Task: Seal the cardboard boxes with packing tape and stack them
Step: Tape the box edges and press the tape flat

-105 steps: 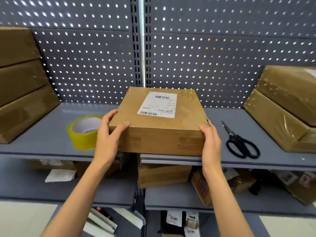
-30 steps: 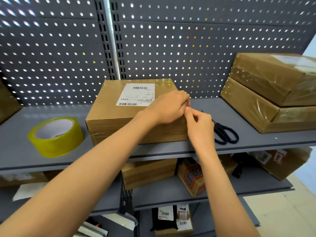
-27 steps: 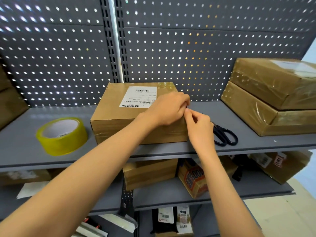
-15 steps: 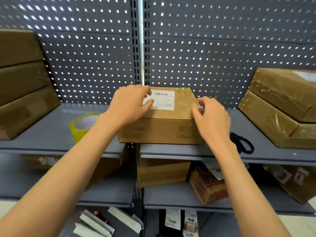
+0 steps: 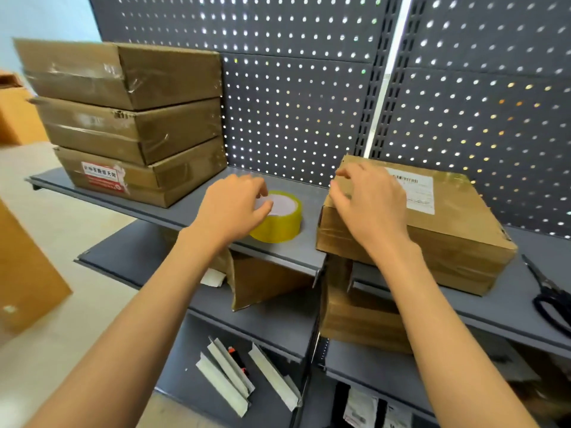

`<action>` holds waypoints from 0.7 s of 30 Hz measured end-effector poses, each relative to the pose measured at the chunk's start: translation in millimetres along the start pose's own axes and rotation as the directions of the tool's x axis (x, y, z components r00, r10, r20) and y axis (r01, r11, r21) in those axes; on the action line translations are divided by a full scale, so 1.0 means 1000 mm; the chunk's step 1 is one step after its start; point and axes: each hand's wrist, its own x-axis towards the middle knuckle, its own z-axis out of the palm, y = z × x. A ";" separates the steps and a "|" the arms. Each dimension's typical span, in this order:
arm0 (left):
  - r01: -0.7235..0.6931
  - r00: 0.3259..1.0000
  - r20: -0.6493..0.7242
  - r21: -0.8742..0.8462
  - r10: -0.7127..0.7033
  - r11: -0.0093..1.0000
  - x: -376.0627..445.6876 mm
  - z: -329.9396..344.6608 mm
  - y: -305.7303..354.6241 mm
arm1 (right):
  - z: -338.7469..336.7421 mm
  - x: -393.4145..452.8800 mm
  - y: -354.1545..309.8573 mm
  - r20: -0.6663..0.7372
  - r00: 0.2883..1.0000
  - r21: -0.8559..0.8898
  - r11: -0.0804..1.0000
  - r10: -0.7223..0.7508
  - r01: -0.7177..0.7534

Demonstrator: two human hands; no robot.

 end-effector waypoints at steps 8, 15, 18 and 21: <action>-0.093 0.987 0.127 -0.024 0.095 0.995 0.002 0.027 0.009 | 0.010 0.004 -0.015 0.051 0.998 -0.002 1.000 -0.028 0.029; -0.113 0.959 0.263 0.023 0.103 0.993 0.006 0.043 0.013 | 0.001 -0.003 -0.002 0.018 1.000 0.021 1.000 0.022 -0.023; -0.052 0.980 0.190 -0.072 0.065 0.996 0.013 0.032 0.018 | -0.012 -0.010 0.014 -0.024 0.997 0.022 0.997 0.074 -0.073; -0.070 0.995 0.058 -0.155 0.080 0.985 0.026 0.010 0.035 | -0.027 -0.018 0.034 -0.052 0.991 -0.030 0.992 0.120 -0.122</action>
